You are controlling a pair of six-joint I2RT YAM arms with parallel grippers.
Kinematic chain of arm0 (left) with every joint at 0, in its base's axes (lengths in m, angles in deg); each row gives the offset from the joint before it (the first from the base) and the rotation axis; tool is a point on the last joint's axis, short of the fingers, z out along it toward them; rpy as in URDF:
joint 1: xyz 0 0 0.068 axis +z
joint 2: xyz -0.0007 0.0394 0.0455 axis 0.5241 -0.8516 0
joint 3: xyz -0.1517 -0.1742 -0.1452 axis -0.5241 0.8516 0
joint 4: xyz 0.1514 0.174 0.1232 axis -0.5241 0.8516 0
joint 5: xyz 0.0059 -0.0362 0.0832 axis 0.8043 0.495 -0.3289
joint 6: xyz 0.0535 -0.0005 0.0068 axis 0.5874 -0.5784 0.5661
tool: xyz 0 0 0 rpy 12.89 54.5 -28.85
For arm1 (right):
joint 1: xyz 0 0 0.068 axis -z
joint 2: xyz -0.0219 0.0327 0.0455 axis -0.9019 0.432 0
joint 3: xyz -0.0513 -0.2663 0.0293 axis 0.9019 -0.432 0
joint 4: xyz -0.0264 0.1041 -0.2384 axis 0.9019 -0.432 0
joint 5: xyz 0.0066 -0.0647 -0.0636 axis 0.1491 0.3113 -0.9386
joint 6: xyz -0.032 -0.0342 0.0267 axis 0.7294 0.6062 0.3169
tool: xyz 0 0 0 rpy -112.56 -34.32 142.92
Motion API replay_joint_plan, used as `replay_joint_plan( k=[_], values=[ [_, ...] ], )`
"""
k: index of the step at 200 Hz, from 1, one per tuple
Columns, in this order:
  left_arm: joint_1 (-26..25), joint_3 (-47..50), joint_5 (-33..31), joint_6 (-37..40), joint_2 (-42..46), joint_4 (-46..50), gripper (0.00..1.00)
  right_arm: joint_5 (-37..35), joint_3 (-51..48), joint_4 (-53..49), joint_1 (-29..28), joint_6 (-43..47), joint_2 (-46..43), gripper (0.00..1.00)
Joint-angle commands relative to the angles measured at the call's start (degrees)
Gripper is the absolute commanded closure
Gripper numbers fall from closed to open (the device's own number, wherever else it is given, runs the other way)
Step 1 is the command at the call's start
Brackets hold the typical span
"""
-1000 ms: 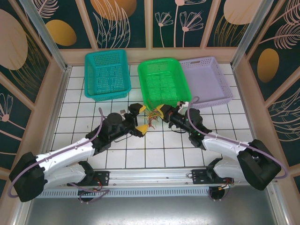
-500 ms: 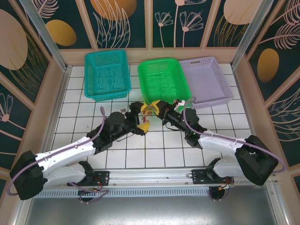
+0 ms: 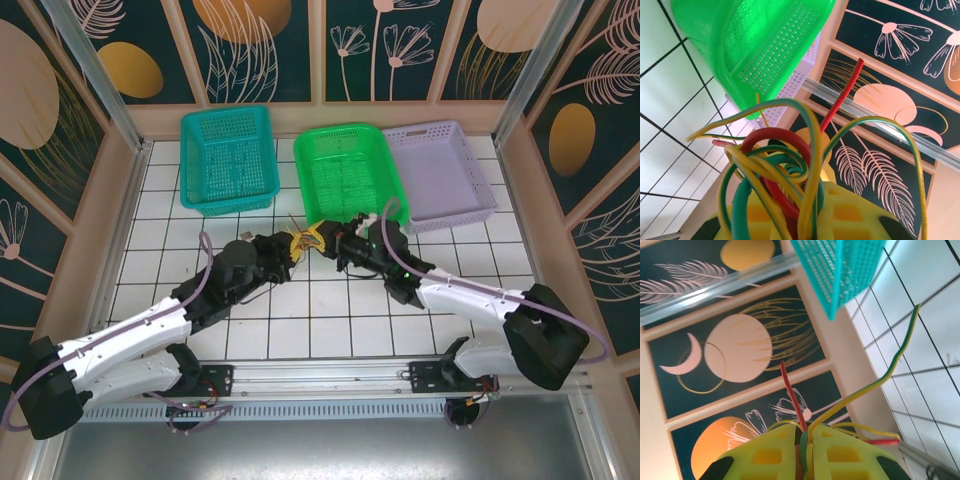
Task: Untangle the cables
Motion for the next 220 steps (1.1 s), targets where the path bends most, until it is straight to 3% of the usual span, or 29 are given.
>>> replay_joint_plan(
  k=[1, 21, 54, 75, 96, 110, 122, 137, 147, 162, 193, 220],
  values=[
    [5.8, -4.1, -3.1, 20.9, -1.3, 10.3, 1.00, 10.9, 9.5, -30.5, 3.2, 10.0, 0.1, 1.00],
    [5.8, -11.1, 0.4, 44.1, -5.4, 18.3, 1.00, 11.4, 17.2, -48.7, 5.3, 18.1, 2.9, 1.00],
    [5.6, -15.9, 9.8, 71.2, -10.5, 24.4, 1.00, 14.1, 20.5, -55.2, 9.4, 23.6, 4.0, 1.00],
    [4.5, -16.6, 12.4, 84.3, -11.0, 27.0, 1.00, 14.7, 24.5, -59.6, 10.7, 27.8, 5.7, 1.00],
    [0.8, -17.4, 6.6, 95.0, -10.9, 30.3, 1.00, 15.2, 26.9, -62.4, 11.6, 30.9, 7.2, 1.00],
    [0.0, -17.4, 4.8, 96.6, -10.3, 30.0, 1.00, 15.5, 26.2, -60.3, 11.8, 30.0, 7.0, 1.00],
    [-0.1, -17.7, 4.4, 94.3, -9.3, 28.3, 0.99, 16.1, 24.6, -56.7, 11.7, 27.6, 6.2, 1.00],
    [0.0, -19.2, 0.6, 85.9, -8.0, 27.1, 0.57, 15.5, 20.2, -47.7, 11.5, 22.0, 3.1, 1.00],
    [0.0, -20.1, -2.5, 77.3, -7.4, 27.6, 0.44, 14.6, 16.6, -40.5, 11.5, 17.6, 0.6, 1.00],
    [0.0, -23.4, -5.9, 62.4, -6.4, 29.9, 0.32, 11.6, 11.7, -31.7, 11.5, 11.9, -2.6, 1.00],
    [0.2, -21.2, -6.1, 28.1, -1.6, 32.9, 0.26, 5.2, 3.0, -10.9, 11.0, 4.5, -5.2, 1.00],
    [0.1, -8.0, 2.6, 2.2, 2.6, 16.0, 0.24, -0.2, -3.6, 8.3, 8.9, 0.0, -3.3, 1.00]
  ],
)
